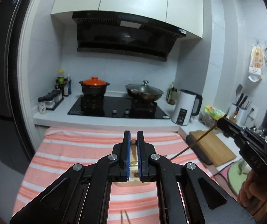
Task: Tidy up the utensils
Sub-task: 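Carry the chopstick in the right gripper over the holder box, then open the right gripper to drop the chopstick into the box, then move the open right gripper back over the last chopsticks, then close the right gripper on a wooden chopstick and lift it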
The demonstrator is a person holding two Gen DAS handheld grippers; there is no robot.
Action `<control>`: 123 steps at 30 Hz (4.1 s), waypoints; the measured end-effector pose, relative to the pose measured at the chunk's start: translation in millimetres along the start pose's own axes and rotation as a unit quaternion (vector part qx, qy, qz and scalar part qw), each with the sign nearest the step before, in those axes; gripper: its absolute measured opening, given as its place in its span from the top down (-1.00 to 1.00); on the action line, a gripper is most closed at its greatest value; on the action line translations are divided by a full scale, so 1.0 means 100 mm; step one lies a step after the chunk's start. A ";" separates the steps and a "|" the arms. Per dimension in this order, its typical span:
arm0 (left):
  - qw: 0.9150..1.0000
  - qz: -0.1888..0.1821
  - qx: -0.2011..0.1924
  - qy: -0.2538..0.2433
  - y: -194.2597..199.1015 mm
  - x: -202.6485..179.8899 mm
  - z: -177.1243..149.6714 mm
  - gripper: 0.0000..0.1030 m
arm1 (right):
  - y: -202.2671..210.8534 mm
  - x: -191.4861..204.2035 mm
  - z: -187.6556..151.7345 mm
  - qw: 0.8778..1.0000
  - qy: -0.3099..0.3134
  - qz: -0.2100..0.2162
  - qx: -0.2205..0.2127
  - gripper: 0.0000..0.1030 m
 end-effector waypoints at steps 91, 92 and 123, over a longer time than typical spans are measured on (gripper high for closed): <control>0.964 0.087 0.248 0.038 0.64 0.26 -3.55 0.87 | 0.80 0.50 -3.37 0.935 0.106 -0.020 0.338 0.88; 0.964 0.085 0.249 0.040 0.63 0.26 -3.55 0.74 | 0.82 0.41 -3.37 0.936 0.102 -0.021 0.337 0.88; 0.951 0.083 0.299 0.016 0.74 0.41 -3.68 -0.95 | 0.96 0.26 -3.44 0.934 0.105 0.068 0.336 0.24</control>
Point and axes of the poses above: each gripper's, at about its wrist camera, not at the fingertips, and y roughly against the way its jaws point, x to its left, z to its top, the point moved 5 cm from there along -y, roughly the way its jaws point, and after that the axes turned 9 degrees about -z, right-handed, at the moved point
